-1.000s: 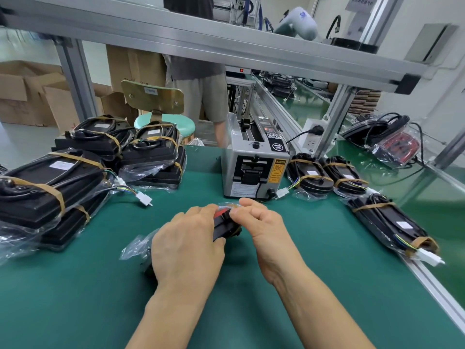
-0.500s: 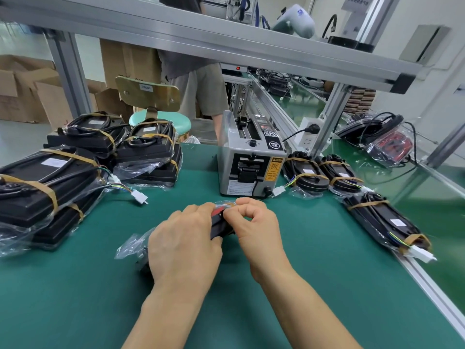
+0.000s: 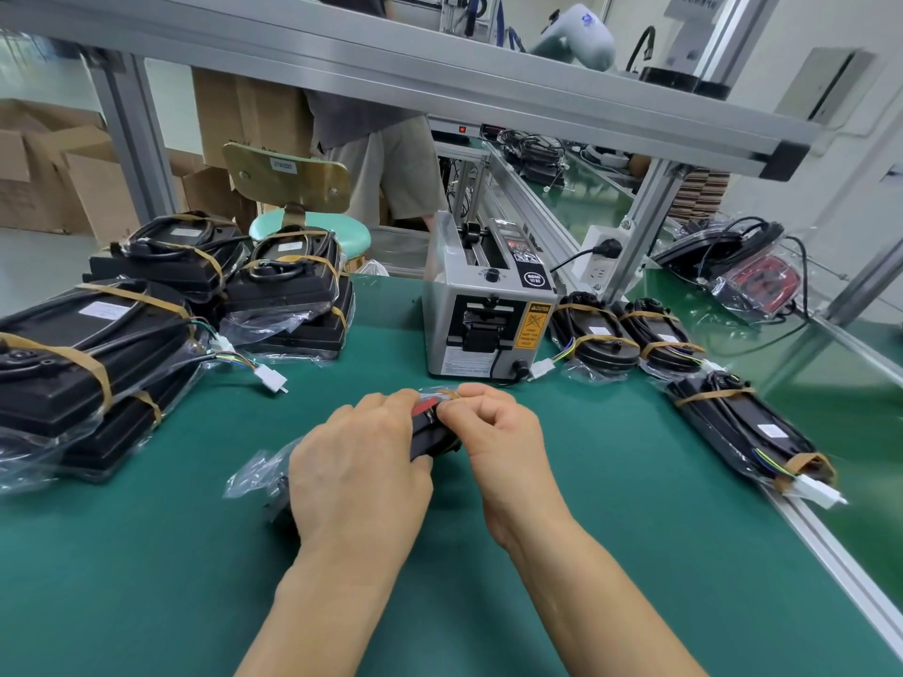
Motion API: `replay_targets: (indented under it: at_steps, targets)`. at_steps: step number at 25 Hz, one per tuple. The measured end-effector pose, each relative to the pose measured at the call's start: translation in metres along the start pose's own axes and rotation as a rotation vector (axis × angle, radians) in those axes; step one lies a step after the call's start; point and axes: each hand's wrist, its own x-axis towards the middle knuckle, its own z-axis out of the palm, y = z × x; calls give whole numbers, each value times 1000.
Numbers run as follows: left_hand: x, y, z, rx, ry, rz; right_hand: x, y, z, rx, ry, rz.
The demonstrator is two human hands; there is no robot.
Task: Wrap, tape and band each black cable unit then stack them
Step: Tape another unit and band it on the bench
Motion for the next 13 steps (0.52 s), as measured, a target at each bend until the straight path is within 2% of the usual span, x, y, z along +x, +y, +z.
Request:
replay_targets:
  at_steps: [13]
  targets:
    - [1, -1, 2, 11, 5, 21, -4, 5, 8, -172, 133, -113]
